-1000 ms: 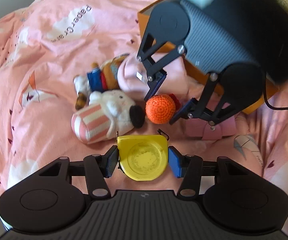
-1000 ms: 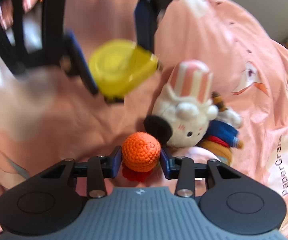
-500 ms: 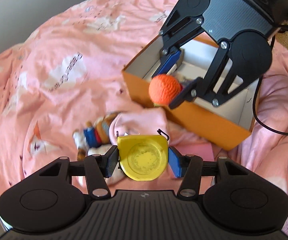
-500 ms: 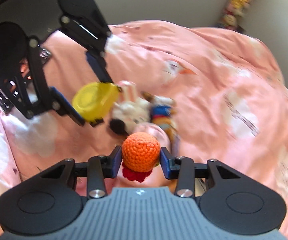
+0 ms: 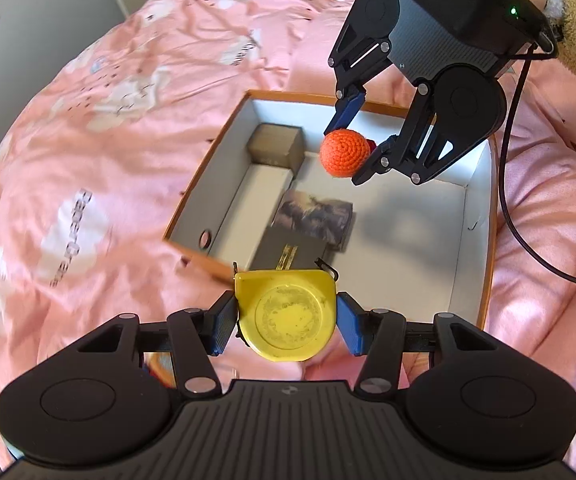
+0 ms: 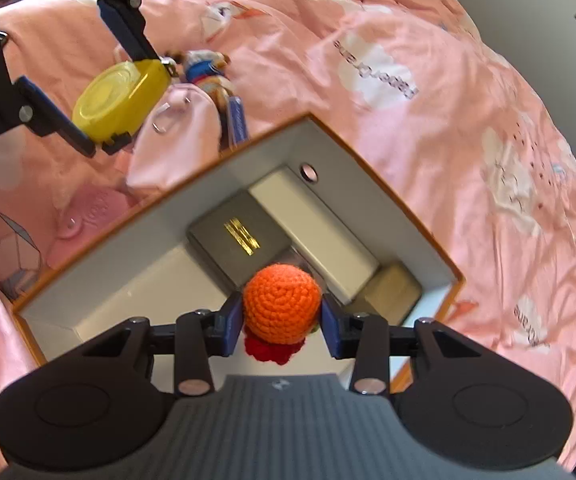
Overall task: Organize objects
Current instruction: 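Lower the tape measure into the box with the left gripper while the right gripper holds the ball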
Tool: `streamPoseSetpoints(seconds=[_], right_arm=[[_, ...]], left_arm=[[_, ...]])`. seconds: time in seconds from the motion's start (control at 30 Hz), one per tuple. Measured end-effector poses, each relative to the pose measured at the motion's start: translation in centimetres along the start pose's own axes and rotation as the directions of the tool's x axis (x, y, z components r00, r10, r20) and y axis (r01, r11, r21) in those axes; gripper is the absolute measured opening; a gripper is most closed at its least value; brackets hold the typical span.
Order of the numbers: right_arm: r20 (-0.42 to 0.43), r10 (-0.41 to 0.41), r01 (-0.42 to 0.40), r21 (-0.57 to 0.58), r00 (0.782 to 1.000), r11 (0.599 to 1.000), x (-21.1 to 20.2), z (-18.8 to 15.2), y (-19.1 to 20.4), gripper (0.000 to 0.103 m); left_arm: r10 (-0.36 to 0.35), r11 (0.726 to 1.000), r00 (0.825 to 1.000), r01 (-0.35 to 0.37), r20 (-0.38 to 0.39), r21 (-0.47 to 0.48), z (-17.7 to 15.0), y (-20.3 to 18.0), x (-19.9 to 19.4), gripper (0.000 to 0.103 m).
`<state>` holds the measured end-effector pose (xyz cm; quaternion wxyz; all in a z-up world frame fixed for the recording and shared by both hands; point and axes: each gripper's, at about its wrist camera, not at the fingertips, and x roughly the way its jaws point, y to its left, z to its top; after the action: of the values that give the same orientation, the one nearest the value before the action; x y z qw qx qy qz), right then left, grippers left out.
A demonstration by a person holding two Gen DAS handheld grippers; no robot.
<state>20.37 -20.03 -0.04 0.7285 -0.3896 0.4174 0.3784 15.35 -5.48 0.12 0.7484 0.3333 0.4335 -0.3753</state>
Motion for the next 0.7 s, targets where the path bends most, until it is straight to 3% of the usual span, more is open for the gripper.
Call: streamPoseSetpoints(seconds=[0.27, 0.7], right_arm=[[-0.002, 0.0, 0.0, 0.004, 1.0, 1.0, 1.0, -2.9, -1.2, 0.043], [0.014, -0.007, 0.006, 0.039, 1.0, 0.999, 2.0, -4.2, -2.6, 0.043]], left_arm=[[-0.036, 0.997, 0.999, 0.038, -0.027, 0.074, 3.5, -1.4, 3.4, 0.061], [-0.065, 0.988, 0.997, 0.071, -0.042, 0.139, 7.7, -1.6, 7.8, 0.061]])
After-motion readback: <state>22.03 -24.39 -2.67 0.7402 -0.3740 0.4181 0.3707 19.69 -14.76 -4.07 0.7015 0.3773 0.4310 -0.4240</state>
